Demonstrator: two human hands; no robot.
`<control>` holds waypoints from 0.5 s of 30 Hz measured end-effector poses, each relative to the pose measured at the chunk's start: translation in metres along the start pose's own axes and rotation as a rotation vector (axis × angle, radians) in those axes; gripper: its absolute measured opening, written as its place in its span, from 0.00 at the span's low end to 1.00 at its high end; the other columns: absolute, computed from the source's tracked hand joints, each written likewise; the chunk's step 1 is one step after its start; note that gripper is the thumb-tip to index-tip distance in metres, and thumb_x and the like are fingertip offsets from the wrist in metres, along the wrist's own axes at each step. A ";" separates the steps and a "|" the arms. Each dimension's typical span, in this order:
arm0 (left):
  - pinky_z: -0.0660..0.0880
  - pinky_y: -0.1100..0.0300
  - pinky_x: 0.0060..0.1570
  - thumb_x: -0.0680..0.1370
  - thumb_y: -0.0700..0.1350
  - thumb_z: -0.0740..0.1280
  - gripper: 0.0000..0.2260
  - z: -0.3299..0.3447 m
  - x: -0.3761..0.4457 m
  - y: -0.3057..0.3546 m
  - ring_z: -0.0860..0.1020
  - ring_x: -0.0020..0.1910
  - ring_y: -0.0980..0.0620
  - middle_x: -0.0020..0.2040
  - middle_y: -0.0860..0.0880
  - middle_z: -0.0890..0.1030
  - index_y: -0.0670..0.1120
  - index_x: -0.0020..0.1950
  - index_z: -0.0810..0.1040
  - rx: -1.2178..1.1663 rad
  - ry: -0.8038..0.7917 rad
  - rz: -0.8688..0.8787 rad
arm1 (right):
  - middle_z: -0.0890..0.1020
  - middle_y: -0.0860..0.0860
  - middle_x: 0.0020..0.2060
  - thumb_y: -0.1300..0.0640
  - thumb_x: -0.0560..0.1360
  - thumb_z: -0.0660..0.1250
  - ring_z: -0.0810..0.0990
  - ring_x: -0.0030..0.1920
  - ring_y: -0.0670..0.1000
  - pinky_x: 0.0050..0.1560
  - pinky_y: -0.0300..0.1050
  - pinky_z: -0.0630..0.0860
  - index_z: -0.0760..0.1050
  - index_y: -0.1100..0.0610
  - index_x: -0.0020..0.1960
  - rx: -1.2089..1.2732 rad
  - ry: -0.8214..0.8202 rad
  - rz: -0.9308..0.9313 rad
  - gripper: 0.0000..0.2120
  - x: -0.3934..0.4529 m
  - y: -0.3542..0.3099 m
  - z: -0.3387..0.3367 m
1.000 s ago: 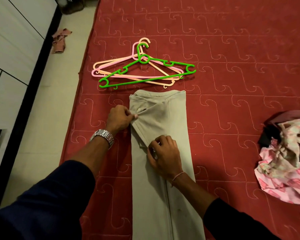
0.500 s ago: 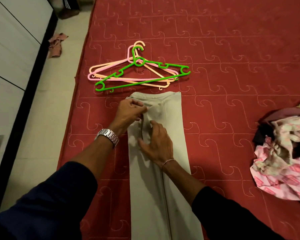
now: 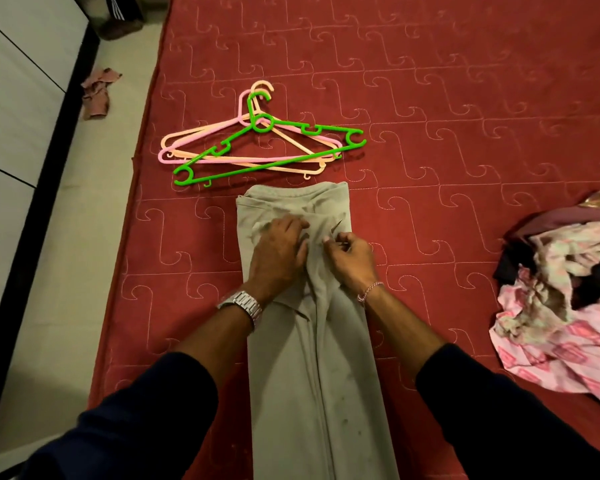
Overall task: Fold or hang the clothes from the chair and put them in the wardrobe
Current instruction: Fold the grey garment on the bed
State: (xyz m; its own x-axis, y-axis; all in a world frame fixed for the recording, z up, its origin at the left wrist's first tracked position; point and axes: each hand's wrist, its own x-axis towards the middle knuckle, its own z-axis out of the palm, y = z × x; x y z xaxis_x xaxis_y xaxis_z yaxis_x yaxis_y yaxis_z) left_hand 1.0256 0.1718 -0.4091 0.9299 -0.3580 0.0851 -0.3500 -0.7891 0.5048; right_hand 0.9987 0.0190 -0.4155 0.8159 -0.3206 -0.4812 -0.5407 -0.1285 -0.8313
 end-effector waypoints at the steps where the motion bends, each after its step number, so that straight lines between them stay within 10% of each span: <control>1: 0.75 0.49 0.60 0.81 0.46 0.64 0.16 0.005 -0.003 0.000 0.74 0.62 0.44 0.65 0.42 0.77 0.42 0.66 0.76 0.061 -0.027 0.026 | 0.80 0.47 0.32 0.52 0.79 0.68 0.76 0.31 0.47 0.34 0.46 0.73 0.79 0.55 0.47 -0.028 0.003 -0.018 0.07 0.000 0.001 0.000; 7: 0.52 0.46 0.79 0.83 0.55 0.40 0.29 0.023 -0.012 -0.009 0.53 0.81 0.46 0.82 0.44 0.54 0.43 0.81 0.54 0.283 -0.242 0.062 | 0.77 0.50 0.30 0.63 0.76 0.65 0.73 0.25 0.45 0.28 0.43 0.69 0.70 0.56 0.49 0.165 0.014 0.081 0.05 -0.017 0.011 0.003; 15: 0.44 0.48 0.79 0.81 0.42 0.57 0.32 0.020 -0.004 -0.015 0.44 0.81 0.46 0.82 0.43 0.46 0.41 0.82 0.45 0.342 -0.270 0.144 | 0.78 0.52 0.39 0.65 0.73 0.63 0.79 0.37 0.52 0.39 0.52 0.80 0.65 0.45 0.66 -0.283 -0.035 -0.357 0.26 -0.033 0.024 -0.011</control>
State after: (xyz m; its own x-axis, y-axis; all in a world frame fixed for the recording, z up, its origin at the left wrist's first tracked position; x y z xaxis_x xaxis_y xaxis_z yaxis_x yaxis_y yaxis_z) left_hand 1.0250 0.1746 -0.4343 0.8222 -0.5573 -0.1159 -0.5328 -0.8252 0.1877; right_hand 0.9561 0.0163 -0.4167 0.9652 -0.1782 -0.1916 -0.2550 -0.4778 -0.8406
